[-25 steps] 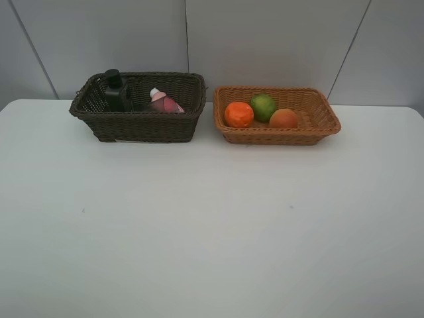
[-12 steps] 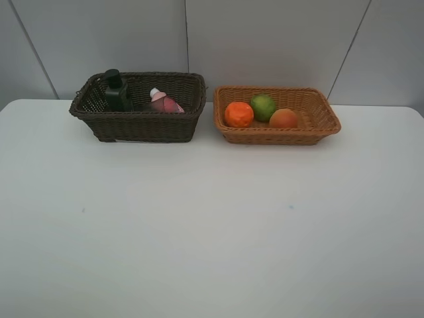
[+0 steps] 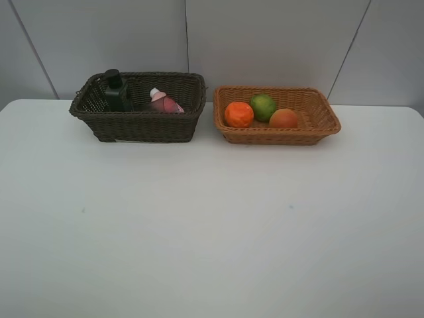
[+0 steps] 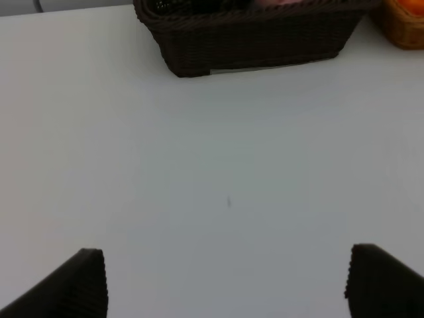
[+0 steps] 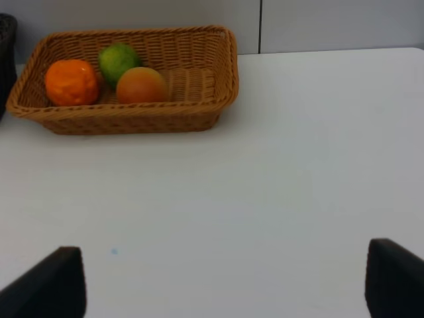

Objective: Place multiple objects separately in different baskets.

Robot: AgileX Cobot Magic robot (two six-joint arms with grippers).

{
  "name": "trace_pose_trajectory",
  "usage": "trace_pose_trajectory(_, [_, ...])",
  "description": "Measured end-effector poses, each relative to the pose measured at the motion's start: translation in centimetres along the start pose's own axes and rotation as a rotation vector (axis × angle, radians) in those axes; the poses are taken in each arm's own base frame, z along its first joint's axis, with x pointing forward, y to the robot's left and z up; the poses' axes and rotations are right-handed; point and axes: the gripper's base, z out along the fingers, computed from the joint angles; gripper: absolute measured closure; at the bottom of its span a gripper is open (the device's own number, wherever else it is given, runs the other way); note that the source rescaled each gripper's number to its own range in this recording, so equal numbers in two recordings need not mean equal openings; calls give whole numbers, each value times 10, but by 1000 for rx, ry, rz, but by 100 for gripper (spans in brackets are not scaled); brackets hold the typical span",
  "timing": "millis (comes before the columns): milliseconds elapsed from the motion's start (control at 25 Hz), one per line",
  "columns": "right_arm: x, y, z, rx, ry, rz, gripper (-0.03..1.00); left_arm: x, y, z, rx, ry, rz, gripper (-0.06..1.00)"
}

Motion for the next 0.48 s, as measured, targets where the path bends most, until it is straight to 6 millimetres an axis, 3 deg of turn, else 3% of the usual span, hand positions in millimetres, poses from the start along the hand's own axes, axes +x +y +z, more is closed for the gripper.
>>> trace_pose_trajectory(480, [0, 0, 0, 0, 0, 0, 18, 0, 0, 0, -5, 0, -3, 1])
